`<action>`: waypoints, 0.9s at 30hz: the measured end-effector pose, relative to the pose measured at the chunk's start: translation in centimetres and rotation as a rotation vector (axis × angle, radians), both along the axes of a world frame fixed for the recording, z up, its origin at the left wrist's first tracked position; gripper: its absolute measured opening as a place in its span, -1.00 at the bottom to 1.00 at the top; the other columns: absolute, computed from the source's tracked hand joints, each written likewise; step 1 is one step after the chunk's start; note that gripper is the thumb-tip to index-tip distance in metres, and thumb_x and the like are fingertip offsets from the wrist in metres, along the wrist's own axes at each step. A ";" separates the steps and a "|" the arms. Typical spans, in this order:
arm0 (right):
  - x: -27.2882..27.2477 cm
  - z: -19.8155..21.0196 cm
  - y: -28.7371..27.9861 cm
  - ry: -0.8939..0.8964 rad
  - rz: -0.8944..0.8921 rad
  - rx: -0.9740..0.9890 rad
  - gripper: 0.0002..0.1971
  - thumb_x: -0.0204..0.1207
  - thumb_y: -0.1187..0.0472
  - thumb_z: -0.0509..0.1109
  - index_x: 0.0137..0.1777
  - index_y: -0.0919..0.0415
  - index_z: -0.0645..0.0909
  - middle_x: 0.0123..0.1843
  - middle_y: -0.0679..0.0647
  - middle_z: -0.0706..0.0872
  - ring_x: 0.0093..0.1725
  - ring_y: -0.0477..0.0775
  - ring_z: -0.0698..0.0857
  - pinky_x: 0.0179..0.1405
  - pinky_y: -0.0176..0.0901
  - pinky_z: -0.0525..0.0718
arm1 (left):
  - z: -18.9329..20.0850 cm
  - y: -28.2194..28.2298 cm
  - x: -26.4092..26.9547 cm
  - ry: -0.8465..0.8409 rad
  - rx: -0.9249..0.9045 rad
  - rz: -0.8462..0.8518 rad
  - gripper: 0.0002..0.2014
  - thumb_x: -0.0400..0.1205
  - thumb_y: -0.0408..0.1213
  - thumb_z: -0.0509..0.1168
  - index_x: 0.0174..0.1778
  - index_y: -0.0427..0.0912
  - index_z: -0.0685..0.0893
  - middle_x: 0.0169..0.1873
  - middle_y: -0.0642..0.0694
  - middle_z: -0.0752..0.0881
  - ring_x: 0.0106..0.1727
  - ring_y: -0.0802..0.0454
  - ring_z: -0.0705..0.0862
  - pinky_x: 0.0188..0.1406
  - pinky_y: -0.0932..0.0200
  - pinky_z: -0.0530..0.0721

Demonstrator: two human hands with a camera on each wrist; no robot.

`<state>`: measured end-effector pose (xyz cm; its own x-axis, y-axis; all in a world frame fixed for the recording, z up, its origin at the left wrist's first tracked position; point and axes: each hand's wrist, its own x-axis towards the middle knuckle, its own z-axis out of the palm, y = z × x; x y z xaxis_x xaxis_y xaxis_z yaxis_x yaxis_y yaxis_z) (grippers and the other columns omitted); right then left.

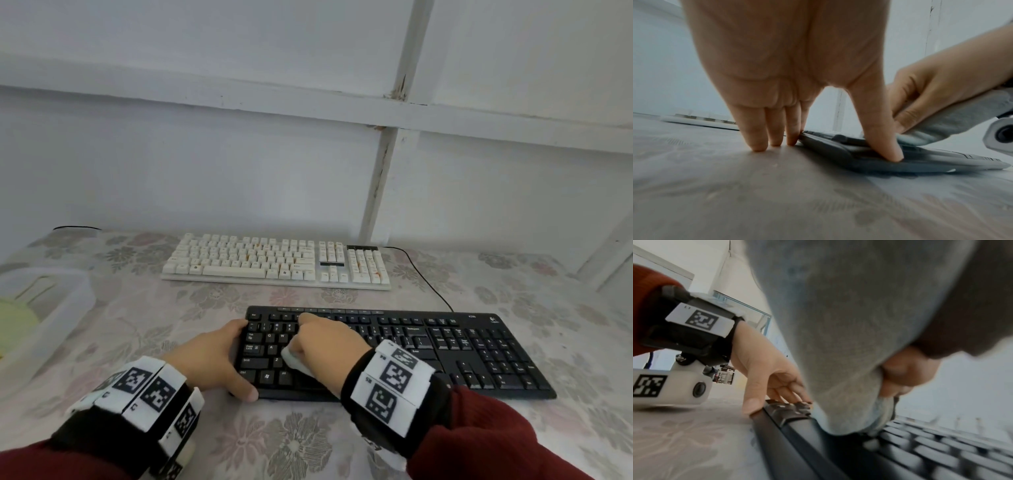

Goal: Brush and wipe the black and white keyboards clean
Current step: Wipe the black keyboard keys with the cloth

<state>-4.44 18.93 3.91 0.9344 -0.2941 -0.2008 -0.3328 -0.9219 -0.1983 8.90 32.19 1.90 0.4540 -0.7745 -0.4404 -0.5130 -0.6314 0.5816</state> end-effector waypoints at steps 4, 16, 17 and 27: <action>-1.5 0.0 -2.0 0.024 -0.107 -0.028 -0.59 0.58 0.13 0.21 -0.48 0.16 0.19 -0.12 0.11 0.47 -0.46 0.05 0.34 -0.26 -0.20 0.44 | 0.0 0.0 0.0 0.020 0.000 0.003 0.10 0.24 -0.17 0.64 0.59 0.05 0.09 0.43 0.13 0.44 0.39 0.10 0.44 0.32 0.26 0.36; 4.3 0.7 3.8 -0.023 0.007 0.073 -0.81 0.57 0.25 0.26 0.05 0.33 0.62 -0.01 0.15 0.44 -0.06 0.28 0.60 -0.41 -0.15 0.39 | 0.0 -0.2 -0.1 -0.027 0.028 -0.010 0.08 0.24 -0.16 0.64 0.59 0.06 0.11 0.39 0.09 0.51 0.36 0.06 0.49 0.28 0.23 0.44; 4.4 0.6 4.1 -0.018 -0.001 0.064 -0.83 0.57 0.29 0.26 0.06 0.35 0.59 -0.03 0.16 0.42 -0.04 0.30 0.60 -0.45 -0.16 0.34 | 0.1 -0.3 -0.1 -0.024 0.028 -0.006 0.08 0.25 -0.17 0.64 0.59 0.06 0.10 0.40 0.08 0.51 0.38 0.05 0.48 0.27 0.23 0.43; -1.2 0.0 -0.3 -0.016 -0.107 0.052 -0.64 0.59 0.18 0.17 -0.45 0.18 0.24 -0.24 0.03 0.29 -0.46 0.00 0.26 -0.37 -0.22 0.36 | 0.1 0.0 0.0 0.031 0.000 -0.002 0.10 0.25 -0.15 0.64 0.60 0.06 0.07 0.43 0.13 0.44 0.22 0.20 0.40 0.21 0.30 0.34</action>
<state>-5.62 18.60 3.92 0.9013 -0.3821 -0.2040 -0.4254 -0.8694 -0.2513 8.90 32.14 2.02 0.4389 -0.7755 -0.4538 -0.4960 -0.6303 0.5973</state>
